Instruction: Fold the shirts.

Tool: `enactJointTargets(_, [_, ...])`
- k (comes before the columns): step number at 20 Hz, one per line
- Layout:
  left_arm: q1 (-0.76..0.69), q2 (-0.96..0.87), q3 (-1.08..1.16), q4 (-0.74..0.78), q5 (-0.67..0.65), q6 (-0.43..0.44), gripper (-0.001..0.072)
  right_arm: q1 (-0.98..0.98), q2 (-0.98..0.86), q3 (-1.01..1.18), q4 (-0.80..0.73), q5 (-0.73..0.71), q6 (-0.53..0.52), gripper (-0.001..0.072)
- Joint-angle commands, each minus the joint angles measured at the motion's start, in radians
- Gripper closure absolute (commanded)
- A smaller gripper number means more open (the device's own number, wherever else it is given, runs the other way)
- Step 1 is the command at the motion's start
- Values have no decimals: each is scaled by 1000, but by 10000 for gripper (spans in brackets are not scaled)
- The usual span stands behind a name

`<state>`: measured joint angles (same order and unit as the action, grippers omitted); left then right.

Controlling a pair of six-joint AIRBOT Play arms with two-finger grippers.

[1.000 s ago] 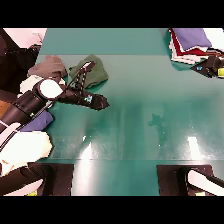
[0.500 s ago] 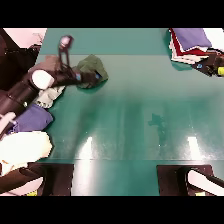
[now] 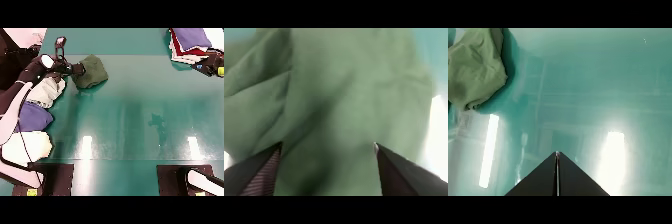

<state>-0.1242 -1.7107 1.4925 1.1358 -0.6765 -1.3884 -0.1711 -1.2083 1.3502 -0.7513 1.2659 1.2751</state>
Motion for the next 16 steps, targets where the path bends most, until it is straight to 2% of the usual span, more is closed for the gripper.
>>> enactJointTargets(1, [8, -96, 45, 5, -26, 9, 121, 1, 0, 0, 0, 1, 0, 694])
enactJointTargets(2, [8, -93, 53, 6, -31, 10, 364, 1, 0, 0, 0, 1, 0, 694])
enactJointTargets(3, [8, -92, 74, 6, -51, 10, 567, 1, 0, 0, 0, 1, 0, 694])
enactJointTargets(4, [8, -88, 108, 6, -90, 13, 683, 1, 1, 1, 0, 1, 0, 694])
enactJointTargets(9, [7, 26, 386, 1, -319, 28, 686, 1, 3, 85, -4, 2, 0, 694])
enactJointTargets(11, [7, 130, 483, -67, -434, 43, 685, 0, 3, 152, -10, 8, 0, 695])
enactJointTargets(14, [-7, 304, 527, -256, -606, 117, 686, -2, 3, 232, -60, 33, 0, 695])
enactJointTargets(16, [-71, 379, 521, -244, -686, 124, 686, -7, 3, 257, -64, 73, 0, 694])
